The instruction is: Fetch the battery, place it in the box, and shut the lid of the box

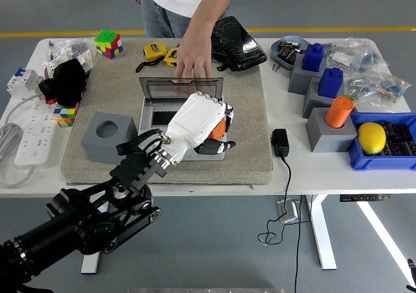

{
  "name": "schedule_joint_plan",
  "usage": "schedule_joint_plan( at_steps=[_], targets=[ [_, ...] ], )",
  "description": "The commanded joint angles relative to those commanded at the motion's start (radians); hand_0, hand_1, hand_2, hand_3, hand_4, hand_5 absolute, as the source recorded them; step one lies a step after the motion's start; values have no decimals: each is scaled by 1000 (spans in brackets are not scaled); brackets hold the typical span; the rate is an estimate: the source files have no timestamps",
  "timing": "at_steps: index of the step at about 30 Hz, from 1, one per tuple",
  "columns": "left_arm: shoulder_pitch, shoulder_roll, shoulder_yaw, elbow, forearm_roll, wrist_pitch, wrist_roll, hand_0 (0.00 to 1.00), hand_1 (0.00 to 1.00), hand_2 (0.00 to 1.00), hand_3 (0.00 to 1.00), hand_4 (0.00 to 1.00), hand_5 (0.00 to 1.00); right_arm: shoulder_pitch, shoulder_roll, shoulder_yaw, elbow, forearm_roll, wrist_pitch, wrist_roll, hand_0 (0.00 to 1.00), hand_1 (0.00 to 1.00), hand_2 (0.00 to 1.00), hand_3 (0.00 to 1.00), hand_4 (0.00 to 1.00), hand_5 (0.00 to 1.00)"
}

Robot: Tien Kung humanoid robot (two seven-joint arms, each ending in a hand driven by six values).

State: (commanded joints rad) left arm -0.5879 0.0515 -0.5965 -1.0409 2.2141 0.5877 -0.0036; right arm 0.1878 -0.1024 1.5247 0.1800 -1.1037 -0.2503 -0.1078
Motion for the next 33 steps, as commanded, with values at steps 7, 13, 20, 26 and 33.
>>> schedule_joint_plan(
  at_steps=[7,13,20,26,33],
  targets=[
    [-31,-25,-1,98,-48,2,-27,125,133,154,153,718,206,0,1,0,0,-4,0,-2,819,805,766,786,998,998],
    [-39,-28,-17,122,-76,-17,-35,128,139,154,155,607,345,2,-1,3,0,-6,-1,-3,819,805,767,786,998,998],
    [-40,-31,-15,125,-83,-31,-31,132,144,161,158,611,355,4,-1,-3,0,2,0,0,820,805,767,786,998,998],
    [-38,-29,-12,125,-80,-37,-30,141,175,184,176,634,350,4,0,4,0,-2,1,0,821,807,766,786,998,998],
    [-37,-29,-17,123,-60,-53,-19,204,280,268,264,696,361,3,0,1,0,0,2,0,821,807,766,787,998,998]
  ],
)
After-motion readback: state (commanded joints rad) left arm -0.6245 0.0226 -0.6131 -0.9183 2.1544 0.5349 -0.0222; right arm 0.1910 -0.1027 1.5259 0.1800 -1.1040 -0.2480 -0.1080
